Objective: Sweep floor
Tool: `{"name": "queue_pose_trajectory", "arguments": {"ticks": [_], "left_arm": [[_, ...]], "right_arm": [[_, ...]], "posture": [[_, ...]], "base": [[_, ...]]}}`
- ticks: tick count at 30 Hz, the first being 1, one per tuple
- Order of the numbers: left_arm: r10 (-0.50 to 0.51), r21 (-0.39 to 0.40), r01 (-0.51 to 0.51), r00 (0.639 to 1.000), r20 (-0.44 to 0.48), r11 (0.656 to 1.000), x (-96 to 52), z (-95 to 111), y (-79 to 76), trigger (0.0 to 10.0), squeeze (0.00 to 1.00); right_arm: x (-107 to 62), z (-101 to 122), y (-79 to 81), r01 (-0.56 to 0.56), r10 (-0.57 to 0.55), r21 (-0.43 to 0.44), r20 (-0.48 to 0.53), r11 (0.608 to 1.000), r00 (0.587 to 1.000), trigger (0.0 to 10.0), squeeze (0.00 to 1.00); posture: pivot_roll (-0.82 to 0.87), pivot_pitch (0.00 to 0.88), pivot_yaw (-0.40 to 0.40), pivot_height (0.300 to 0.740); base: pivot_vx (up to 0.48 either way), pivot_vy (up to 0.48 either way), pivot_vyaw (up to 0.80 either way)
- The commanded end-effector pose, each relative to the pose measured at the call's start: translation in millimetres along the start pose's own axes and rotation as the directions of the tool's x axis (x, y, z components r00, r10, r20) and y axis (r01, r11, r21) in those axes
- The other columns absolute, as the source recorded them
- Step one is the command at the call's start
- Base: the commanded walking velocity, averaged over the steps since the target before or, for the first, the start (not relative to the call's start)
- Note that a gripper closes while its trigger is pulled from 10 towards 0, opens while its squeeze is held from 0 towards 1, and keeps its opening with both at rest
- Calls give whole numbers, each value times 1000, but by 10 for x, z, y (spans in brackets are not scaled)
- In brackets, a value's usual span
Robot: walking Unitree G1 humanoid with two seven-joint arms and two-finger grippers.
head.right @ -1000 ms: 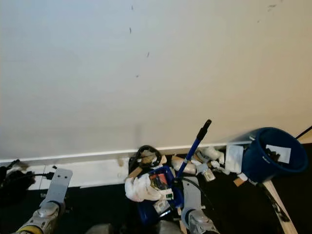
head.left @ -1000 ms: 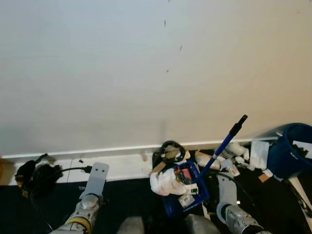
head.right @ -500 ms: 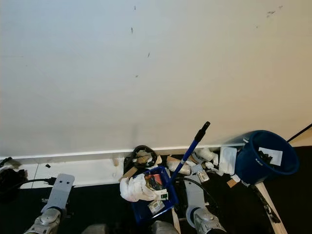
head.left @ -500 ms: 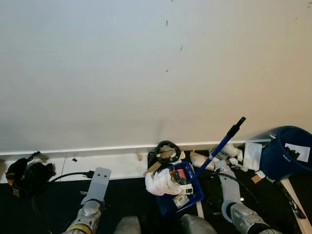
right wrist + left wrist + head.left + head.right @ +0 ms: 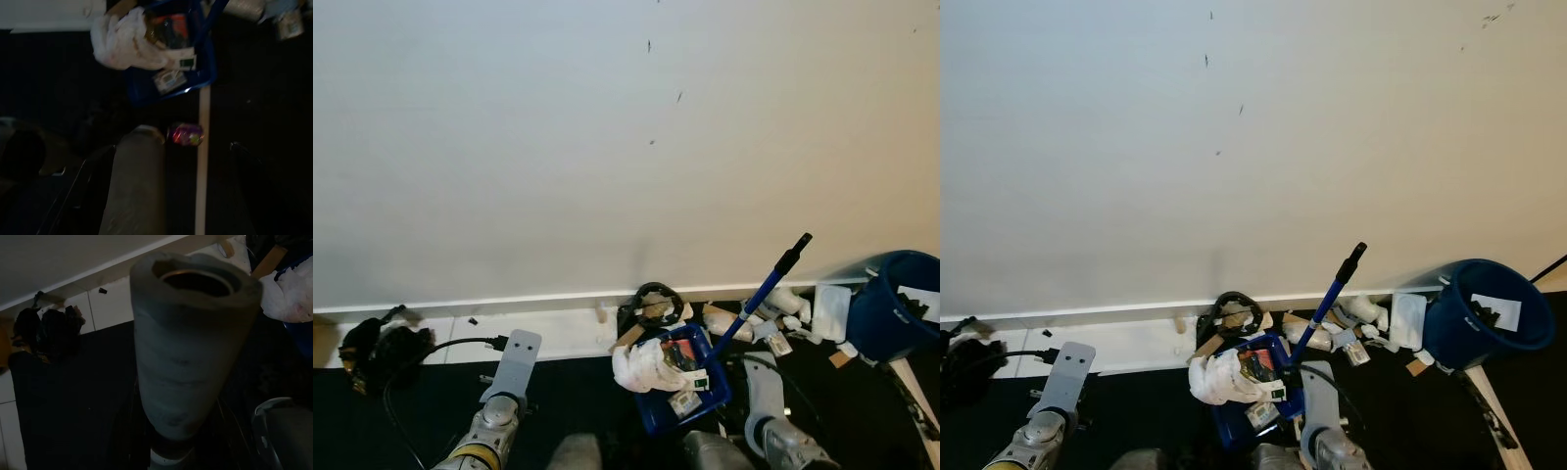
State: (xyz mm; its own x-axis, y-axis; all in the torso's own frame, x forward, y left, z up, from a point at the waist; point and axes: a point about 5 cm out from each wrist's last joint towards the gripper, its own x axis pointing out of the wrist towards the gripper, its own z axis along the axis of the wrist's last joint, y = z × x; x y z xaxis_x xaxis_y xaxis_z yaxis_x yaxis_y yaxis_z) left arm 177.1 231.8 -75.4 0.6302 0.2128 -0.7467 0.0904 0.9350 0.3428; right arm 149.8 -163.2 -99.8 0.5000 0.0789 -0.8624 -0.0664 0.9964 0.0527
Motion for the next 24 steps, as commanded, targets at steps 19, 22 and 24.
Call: {"name": "queue_pose_trajectory", "arguments": {"ticks": [19,22,24], "left_arm": [[-21,-19,21,999,-39,1000,-5,-48,20,10000,0],[-32,-32,31,999,-38,999,-5,-45,7,10000,0],[-43,-51,41,999,-32,998,-4,-34,-8,10000,0]], "right_arm": [[12,202,-116,25,-25,1,54,1000,998,10000,0],[11,201,-122,23,-23,-5,51,1000,998,10000,0],[8,197,-139,26,-26,-10,48,1000,999,10000,0]], "posture": [[161,0,-45,740],[162,0,-51,740],[159,0,-50,740]], "base": [[0,0,0],[0,0,0],[0,0,0]]}}
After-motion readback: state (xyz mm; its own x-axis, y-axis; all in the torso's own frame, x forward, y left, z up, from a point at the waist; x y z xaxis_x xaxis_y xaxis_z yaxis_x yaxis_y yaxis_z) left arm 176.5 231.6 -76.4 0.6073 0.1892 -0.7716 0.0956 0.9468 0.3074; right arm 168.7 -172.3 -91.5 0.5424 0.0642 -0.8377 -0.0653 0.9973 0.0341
